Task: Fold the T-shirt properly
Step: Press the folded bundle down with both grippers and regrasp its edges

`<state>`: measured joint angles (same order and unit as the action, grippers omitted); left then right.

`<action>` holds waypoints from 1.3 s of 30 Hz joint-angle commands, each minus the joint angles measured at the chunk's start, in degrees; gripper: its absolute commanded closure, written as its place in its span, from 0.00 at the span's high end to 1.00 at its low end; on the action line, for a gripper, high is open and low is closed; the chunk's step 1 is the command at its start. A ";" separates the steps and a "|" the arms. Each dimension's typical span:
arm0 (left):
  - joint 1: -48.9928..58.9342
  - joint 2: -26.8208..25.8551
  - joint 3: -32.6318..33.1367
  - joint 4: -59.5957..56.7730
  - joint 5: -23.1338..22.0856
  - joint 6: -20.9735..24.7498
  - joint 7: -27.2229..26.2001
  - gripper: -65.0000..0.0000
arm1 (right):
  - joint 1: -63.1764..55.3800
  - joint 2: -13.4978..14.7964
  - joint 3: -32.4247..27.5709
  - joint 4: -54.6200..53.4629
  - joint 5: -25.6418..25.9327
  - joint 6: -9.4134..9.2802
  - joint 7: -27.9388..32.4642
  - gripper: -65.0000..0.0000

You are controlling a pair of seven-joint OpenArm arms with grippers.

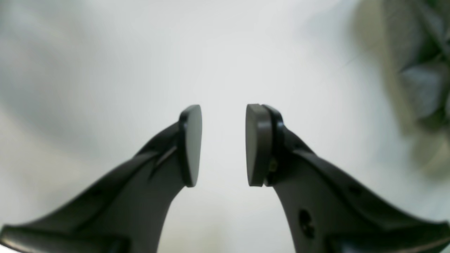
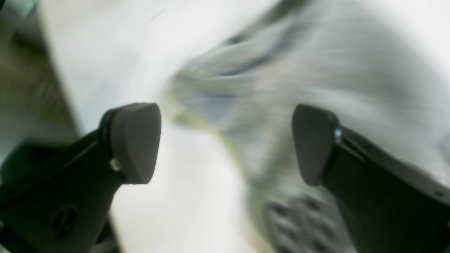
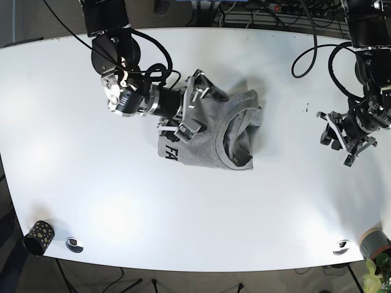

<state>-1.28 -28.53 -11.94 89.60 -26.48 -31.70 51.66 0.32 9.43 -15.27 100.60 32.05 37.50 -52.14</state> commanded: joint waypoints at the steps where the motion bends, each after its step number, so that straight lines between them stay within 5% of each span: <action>1: -0.44 -1.40 -0.32 0.90 -0.55 -0.08 -0.89 0.29 | 1.13 0.28 -1.74 -0.86 1.49 0.26 1.72 0.85; 9: 2.64 -0.96 -0.23 1.78 -0.64 -0.08 -0.89 0.29 | 7.90 -3.41 -2.45 -14.31 1.49 0.26 3.74 0.65; 16: 5.01 2.82 0.21 7.06 -0.55 -0.08 -0.89 0.30 | 14.32 -4.64 -3.41 -27.23 1.75 0.26 9.28 0.63; 21: 4.75 4.14 2.93 9.87 -0.55 -0.08 -0.89 0.30 | 14.58 -3.59 -2.80 -21.34 1.84 0.26 8.23 0.63; 29: 0.88 8.97 12.87 12.24 -0.38 0.27 -0.89 0.30 | 14.94 -1.30 10.83 -17.56 1.57 0.44 3.22 0.63; 34: -1.58 14.34 18.76 11.98 5.95 0.27 -0.89 0.30 | 16.69 1.69 12.59 -19.50 1.57 0.35 3.13 0.59; 39: -3.25 21.28 21.31 9.17 14.66 0.01 -0.89 0.30 | 18.54 2.57 12.41 -25.65 1.49 0.53 3.83 0.36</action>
<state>-3.38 -8.01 9.50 98.83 -13.43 -31.55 51.51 17.10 11.35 -2.94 76.42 32.75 37.56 -49.67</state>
